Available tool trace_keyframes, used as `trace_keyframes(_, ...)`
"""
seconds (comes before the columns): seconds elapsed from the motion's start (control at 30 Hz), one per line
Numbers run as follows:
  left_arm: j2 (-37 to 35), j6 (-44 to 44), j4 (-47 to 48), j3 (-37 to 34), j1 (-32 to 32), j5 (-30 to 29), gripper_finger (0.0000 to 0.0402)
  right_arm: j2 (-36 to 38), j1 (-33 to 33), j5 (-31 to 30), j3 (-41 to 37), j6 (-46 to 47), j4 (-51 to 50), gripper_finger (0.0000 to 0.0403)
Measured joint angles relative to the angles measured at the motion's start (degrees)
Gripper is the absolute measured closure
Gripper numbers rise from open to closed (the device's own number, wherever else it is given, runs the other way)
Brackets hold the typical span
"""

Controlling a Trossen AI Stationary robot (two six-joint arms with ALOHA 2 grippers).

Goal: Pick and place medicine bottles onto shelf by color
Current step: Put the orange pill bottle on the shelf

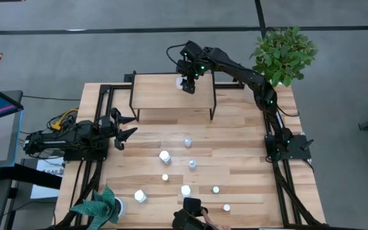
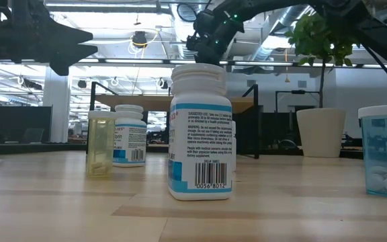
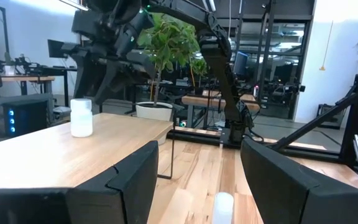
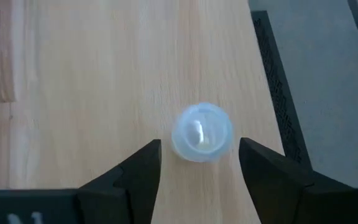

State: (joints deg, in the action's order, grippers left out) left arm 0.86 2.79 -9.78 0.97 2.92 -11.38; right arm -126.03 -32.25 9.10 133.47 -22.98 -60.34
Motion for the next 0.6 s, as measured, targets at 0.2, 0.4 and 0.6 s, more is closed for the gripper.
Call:
trace_keyframes(0.2,0.00,0.00,0.00,0.00,0.02,0.00,0.0184,2.73,0.29,-0.34,1.33,1.55,-1.40,0.0168)
trace_keyframes(0.4,0.00,-0.01,0.00,0.00,0.01,0.00,0.0184,7.62,2.05,-0.15,1.34,7.15,-12.98,0.0168)
trace_keyframes(0.6,0.00,0.00,0.01,0.00,0.00,0.00,0.0184,9.98,7.13,4.26,1.27,8.57,-27.63,0.0168)
